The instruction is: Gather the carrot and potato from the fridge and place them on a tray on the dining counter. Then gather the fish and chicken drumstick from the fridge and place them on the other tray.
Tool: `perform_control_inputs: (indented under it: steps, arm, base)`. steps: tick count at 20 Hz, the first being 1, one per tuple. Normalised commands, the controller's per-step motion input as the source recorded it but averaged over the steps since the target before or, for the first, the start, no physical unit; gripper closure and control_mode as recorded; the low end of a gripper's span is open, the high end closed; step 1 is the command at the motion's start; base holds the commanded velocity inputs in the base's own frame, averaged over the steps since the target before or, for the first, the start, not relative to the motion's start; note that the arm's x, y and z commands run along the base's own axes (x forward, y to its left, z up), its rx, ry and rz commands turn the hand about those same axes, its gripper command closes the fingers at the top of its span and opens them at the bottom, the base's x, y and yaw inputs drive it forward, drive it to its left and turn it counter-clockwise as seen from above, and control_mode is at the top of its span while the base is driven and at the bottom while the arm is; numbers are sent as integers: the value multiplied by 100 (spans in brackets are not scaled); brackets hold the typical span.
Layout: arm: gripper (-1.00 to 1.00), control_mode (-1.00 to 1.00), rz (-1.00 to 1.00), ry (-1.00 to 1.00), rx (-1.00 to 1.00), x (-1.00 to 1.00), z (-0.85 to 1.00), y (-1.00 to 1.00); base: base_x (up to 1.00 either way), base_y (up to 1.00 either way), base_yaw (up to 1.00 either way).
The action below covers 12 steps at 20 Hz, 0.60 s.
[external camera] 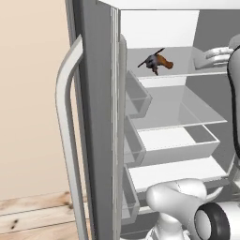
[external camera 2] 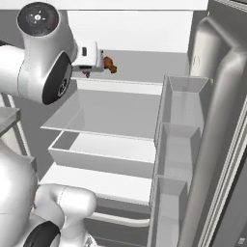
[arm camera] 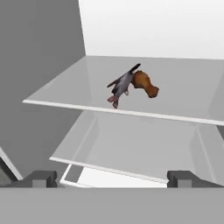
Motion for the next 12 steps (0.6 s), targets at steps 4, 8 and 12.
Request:
perform_control_inputs:
  steps: [4,8,12]
  arm:
    - [-100,-100,2,-2,-4,68,-16,13]
    - [-100,-100,4,-1,-9,62,-49,0]
    - [-100,-100,5,0,-8,68,-52,0]
  base:
    - [0,0,0]
    - [0,0,0]
    - [0,0,0]
